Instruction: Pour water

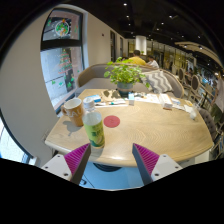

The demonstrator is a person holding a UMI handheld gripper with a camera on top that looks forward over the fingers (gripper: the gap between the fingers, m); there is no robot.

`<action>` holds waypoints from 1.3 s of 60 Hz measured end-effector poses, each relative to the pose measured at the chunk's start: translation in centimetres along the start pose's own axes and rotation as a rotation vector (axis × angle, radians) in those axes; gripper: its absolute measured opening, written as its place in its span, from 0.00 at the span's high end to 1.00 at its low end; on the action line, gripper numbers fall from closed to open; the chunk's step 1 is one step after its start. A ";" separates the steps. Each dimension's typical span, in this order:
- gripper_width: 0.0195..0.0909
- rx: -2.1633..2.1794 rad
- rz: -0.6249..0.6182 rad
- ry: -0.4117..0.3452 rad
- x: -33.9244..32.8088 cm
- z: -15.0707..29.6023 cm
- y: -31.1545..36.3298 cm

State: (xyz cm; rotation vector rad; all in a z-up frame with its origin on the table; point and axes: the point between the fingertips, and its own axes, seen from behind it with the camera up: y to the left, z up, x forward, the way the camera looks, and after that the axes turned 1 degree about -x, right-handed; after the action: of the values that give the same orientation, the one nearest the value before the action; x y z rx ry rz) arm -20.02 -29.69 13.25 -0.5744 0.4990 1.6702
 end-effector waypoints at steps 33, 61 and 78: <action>0.43 0.021 -0.032 -0.166 15.4 3.9 5.7; 0.72 -0.182 -0.225 -0.152 13.9 9.6 1.2; 0.72 -0.788 -0.512 -0.142 13.9 20.0 -2.4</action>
State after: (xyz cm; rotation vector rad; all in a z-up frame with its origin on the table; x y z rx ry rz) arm -21.53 -6.33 20.26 -1.0391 -0.4223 1.3507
